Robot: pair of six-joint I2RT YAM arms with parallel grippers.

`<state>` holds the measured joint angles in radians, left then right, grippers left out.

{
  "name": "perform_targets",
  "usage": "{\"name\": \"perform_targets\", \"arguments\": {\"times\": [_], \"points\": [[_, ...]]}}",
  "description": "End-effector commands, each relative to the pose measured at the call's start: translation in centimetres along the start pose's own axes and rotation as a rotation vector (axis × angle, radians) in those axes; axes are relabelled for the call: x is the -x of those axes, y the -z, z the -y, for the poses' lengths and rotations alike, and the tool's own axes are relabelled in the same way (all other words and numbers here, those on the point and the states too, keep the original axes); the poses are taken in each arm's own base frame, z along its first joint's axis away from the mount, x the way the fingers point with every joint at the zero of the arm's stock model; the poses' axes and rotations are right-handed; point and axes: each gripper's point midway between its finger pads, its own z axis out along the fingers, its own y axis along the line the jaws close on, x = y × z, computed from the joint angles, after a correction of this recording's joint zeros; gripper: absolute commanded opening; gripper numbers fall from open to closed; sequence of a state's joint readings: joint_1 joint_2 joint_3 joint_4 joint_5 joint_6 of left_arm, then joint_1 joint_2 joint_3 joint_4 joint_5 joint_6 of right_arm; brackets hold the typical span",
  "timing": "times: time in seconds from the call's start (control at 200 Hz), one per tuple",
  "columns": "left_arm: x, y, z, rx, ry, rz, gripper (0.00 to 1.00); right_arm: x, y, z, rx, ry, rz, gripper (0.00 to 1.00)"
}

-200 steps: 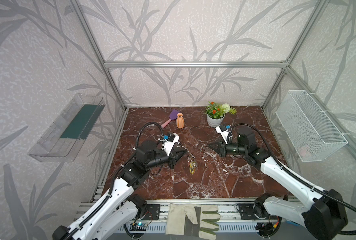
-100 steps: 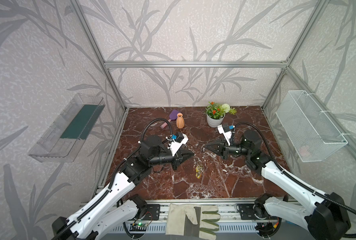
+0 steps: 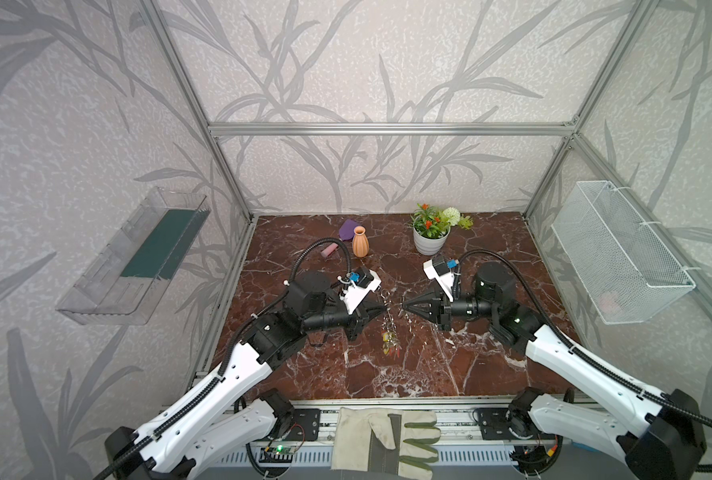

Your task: Put the keys on the keyring

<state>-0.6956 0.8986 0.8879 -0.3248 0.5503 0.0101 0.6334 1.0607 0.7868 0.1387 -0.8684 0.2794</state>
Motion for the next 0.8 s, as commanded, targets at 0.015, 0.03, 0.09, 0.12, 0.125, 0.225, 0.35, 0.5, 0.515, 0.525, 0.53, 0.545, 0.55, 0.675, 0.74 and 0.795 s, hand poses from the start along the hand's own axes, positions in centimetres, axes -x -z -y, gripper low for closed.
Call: {"name": "perform_targets", "arguments": {"times": [0.015,0.03,0.09,0.12,0.125,0.225,0.35,0.5,0.515,0.525,0.53,0.545,0.55,0.675,0.74,0.795], "points": [[2.4,0.7,0.4,0.020,-0.078,0.050,0.00,0.8,-0.3,-0.5,-0.011,0.045,-0.012,0.00],[2.4,0.7,0.4,0.021,-0.081,0.050,0.00,0.9,-0.3,-0.5,-0.012,0.045,-0.011,0.00],[2.2,0.5,0.4,0.031,-0.089,0.035,0.00,1.0,-0.5,-0.5,-0.005,0.041,-0.010,0.00],[2.2,0.5,0.3,0.038,-0.091,0.031,0.00,1.1,-0.6,-0.5,-0.001,0.039,-0.010,0.00],[2.2,0.5,0.3,0.039,-0.091,0.030,0.00,1.1,-0.6,-0.5,0.001,0.039,-0.011,0.00],[2.2,0.4,0.4,0.041,-0.101,0.024,0.00,0.8,-1.0,-0.3,-0.008,0.035,-0.032,0.00],[2.3,0.2,0.3,0.048,-0.112,0.019,0.00,0.4,-1.5,0.2,-0.023,0.022,-0.053,0.00],[2.1,-0.1,0.4,0.042,-0.120,0.008,0.00,0.6,-1.7,0.6,-0.042,0.012,-0.055,0.00],[2.0,-0.1,0.4,0.043,-0.121,0.006,0.00,0.6,-1.7,0.6,-0.042,0.014,-0.054,0.00],[2.0,-0.1,0.3,0.044,-0.121,0.006,0.00,0.6,-1.7,0.6,-0.042,0.011,-0.056,0.00],[2.0,-0.1,0.3,0.044,-0.120,0.004,0.00,0.6,-1.7,0.6,-0.042,0.011,-0.055,0.00],[2.0,-0.2,0.3,0.045,-0.120,0.002,0.00,0.6,-1.7,0.6,-0.042,0.011,-0.055,0.00],[1.9,-0.2,0.3,0.045,-0.121,0.002,0.00,0.6,-1.7,0.7,-0.042,0.011,-0.056,0.00],[1.9,-0.2,0.4,0.037,-0.127,-0.001,0.00,0.4,-1.9,0.9,-0.057,0.007,-0.064,0.00],[1.7,-0.3,0.3,0.044,-0.129,-0.007,0.00,0.5,-1.9,0.7,-0.048,0.007,-0.060,0.00],[1.6,-0.4,0.2,0.047,-0.127,-0.014,0.00,0.5,-1.9,0.7,-0.045,0.006,-0.058,0.00]]}}
